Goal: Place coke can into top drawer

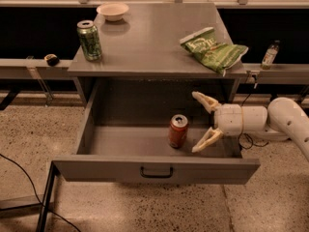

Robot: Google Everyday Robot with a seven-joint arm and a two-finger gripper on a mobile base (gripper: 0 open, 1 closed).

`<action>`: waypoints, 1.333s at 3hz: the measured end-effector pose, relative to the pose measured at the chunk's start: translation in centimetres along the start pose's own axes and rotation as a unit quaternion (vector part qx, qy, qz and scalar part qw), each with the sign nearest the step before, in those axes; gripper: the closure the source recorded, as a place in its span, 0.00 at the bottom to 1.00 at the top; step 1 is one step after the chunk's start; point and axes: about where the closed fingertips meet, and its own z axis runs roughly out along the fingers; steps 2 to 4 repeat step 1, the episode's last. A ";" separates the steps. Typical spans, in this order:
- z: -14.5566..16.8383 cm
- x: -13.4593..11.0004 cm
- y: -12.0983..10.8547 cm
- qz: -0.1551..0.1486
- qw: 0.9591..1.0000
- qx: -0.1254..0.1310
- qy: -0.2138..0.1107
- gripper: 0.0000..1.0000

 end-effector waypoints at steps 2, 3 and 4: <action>-0.1 0.0 0.0 0.000 1.000 0.001 0.001 0.00; -0.1 0.0 0.0 0.000 1.000 0.001 0.001 0.00; -0.1 0.0 0.0 0.000 1.000 0.001 0.001 0.00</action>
Offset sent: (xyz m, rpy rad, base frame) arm 0.0000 0.0000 0.0000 0.0000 0.0000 0.0000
